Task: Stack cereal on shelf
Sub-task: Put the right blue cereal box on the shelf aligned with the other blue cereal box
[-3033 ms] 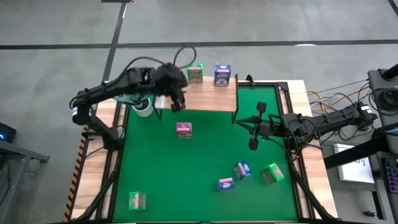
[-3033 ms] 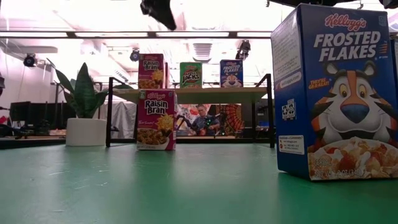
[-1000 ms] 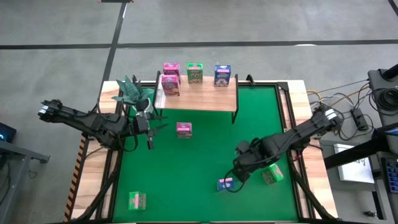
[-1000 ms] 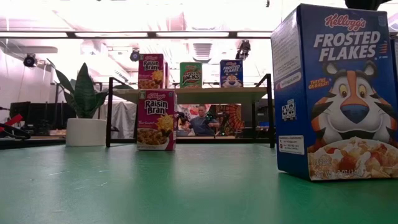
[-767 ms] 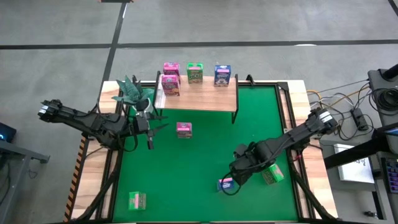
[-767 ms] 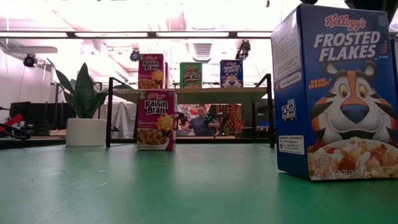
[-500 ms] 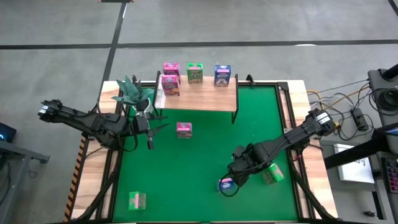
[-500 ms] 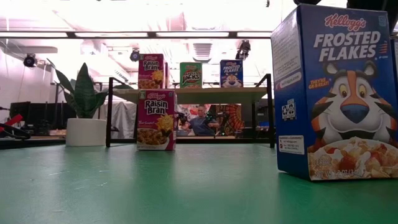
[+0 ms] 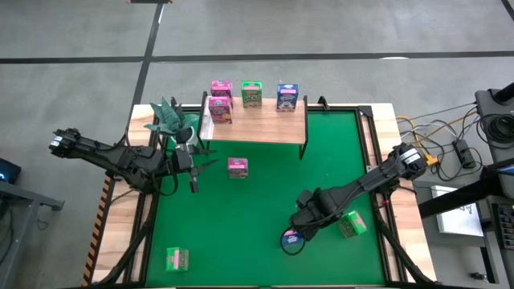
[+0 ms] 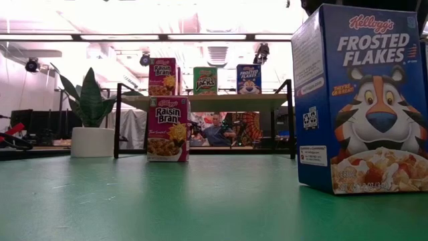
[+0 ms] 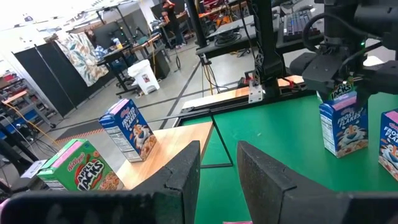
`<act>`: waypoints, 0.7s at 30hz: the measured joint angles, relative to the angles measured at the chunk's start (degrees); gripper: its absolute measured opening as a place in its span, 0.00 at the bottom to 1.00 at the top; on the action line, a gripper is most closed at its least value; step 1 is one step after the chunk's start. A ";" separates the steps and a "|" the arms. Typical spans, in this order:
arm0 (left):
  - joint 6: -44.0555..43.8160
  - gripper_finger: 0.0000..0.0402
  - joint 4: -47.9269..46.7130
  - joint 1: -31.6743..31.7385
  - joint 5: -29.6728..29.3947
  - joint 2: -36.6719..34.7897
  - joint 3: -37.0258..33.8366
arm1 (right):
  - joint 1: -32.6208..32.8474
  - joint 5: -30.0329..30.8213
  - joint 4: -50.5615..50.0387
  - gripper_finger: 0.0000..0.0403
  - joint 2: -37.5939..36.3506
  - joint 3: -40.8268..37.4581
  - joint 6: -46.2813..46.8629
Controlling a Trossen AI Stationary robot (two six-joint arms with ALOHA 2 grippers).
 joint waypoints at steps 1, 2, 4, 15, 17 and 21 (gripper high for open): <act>0.00 0.22 -0.02 0.00 0.01 0.00 0.00 | 0.00 0.00 0.06 0.66 0.00 -0.07 0.00; 0.00 0.22 -0.02 0.00 0.01 0.00 0.00 | 0.00 0.00 0.09 0.63 0.00 -0.10 -0.02; -0.02 0.22 -0.02 0.00 0.01 0.00 0.00 | -0.05 0.00 0.57 0.58 0.00 -0.21 -0.02; -0.02 0.22 -0.04 0.00 0.01 0.00 0.00 | -0.11 0.02 0.91 0.46 -0.10 -0.26 -0.68; -0.04 0.22 -0.04 -0.02 0.01 0.00 0.00 | -0.11 0.02 0.91 0.45 -0.11 -0.26 -0.92; -0.28 0.22 -0.04 -0.01 0.01 0.00 0.00 | -0.15 0.02 0.83 0.44 -0.91 -0.26 -1.55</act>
